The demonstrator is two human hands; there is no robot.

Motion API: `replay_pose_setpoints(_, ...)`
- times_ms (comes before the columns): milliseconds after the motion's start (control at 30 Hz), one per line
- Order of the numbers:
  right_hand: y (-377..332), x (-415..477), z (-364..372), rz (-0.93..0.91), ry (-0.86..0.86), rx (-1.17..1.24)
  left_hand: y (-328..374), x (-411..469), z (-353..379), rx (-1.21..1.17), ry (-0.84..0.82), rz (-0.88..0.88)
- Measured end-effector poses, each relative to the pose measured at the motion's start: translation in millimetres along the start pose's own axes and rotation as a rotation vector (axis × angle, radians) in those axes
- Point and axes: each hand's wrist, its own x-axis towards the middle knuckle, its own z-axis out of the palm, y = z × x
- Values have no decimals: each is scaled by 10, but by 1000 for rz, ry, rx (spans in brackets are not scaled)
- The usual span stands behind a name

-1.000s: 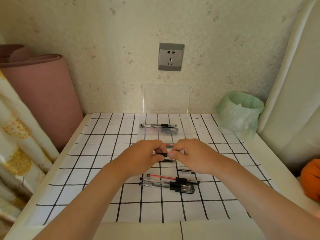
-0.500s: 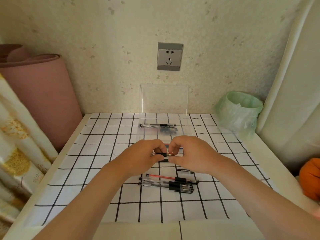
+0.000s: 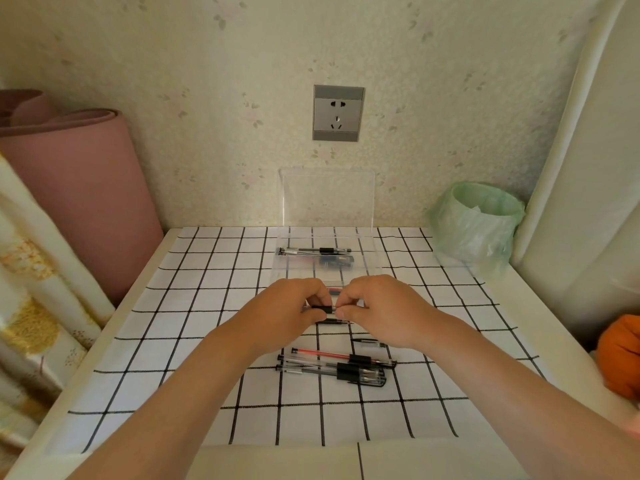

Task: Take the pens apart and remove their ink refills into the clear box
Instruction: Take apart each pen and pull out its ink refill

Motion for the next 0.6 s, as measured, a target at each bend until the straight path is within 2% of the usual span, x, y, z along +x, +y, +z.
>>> replay_pose_setpoints(167,21,-5,-30,56,-64,-39,-11,-13,-15,99,20,-22)
replay_pose_setpoints(267,68,-37,-86,121,-178,-165,-38,-30,-32,152,14,-67)
replay_pose_setpoints(400,131,-76,-141,199,-304,-191,-45,-36,-37,147,-17,-99)
replay_pose_setpoints(600,156,-48,-90,174,-288,-176,-38,-38,3,96,-34,-79)
